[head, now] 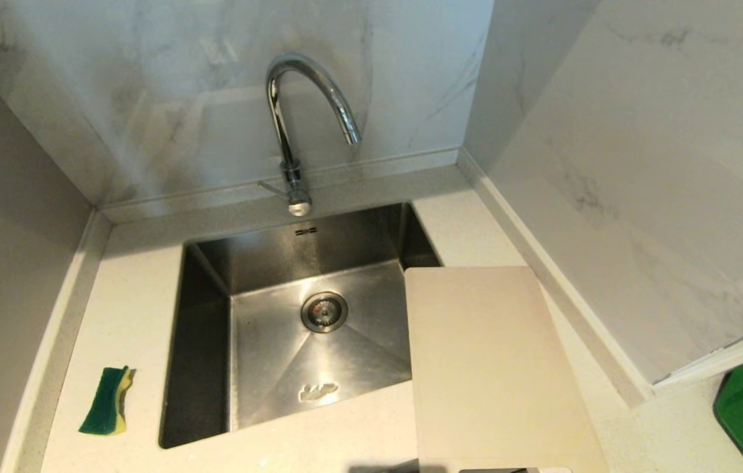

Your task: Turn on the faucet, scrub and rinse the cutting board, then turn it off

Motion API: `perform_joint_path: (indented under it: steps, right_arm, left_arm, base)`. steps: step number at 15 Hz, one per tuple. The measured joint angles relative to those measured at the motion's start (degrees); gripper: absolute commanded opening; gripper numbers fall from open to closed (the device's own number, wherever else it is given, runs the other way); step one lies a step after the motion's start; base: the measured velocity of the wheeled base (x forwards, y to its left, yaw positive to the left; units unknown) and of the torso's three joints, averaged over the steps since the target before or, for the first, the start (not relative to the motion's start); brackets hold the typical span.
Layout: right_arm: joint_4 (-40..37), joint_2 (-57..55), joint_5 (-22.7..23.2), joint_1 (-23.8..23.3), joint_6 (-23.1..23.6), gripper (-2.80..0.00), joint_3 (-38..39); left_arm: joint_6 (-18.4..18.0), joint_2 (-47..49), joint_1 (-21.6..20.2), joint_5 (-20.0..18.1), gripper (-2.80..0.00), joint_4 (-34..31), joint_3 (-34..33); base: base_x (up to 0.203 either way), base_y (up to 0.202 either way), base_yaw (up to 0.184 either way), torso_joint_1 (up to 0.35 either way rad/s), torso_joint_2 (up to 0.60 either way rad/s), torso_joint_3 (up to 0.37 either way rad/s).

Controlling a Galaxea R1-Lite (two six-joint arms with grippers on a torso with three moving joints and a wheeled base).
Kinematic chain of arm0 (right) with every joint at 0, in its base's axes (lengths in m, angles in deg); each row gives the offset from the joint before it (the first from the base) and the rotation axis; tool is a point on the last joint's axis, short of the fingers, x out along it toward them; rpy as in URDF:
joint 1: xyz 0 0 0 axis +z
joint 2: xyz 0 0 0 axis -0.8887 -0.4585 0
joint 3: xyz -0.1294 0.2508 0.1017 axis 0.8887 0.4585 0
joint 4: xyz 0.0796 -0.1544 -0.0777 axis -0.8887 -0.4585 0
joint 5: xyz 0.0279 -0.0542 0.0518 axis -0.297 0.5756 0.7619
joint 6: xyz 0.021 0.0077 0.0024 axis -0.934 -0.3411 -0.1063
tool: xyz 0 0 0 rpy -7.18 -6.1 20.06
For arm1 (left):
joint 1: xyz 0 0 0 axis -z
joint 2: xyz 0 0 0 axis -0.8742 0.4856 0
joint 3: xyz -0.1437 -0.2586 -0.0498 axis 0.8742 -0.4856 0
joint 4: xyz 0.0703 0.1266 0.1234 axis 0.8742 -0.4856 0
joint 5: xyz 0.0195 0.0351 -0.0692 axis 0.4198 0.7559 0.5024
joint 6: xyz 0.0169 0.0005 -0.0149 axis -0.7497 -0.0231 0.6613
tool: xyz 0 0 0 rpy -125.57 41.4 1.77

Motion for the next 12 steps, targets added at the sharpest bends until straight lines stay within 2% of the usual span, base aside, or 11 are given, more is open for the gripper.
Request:
perform_joint_path:
  steps: [4, 7, 10, 12]
  right_arm:
    - [0.0, 0.0, 0.0, 0.0, -0.1, -2.80, 0.0]
    - [0.0, 0.0, 0.0, 0.0, -0.1, -2.80, 0.0]
    - [0.0, 0.0, 0.0, 0.0, -0.1, -2.80, 0.0]
    - [0.0, 0.0, 0.0, 0.0, -0.1, -2.80, 0.0]
  left_arm:
    - [0.4, 0.0, 0.0, 1.2, -2.80, -2.8, -0.1]
    - [0.2, 0.0, 0.0, 8.4, -2.80, -3.3, -0.2]
    - [-2.4, 0.0, 0.0, 11.6, -2.80, -5.4, -0.2]
    - [-3.5, 0.1, 0.0, 10.3, -2.80, -5.7, -0.2]
  base:
    - [0.000, 0.000, 0.000, 0.000, 0.00, 0.000]
    - [0.000, 0.000, 0.000, 0.000, 0.00, 0.000]
    - [0.000, 0.000, 0.000, 0.000, 0.00, 0.000]
    - [0.000, 0.000, 0.000, 0.000, 0.00, 0.000]
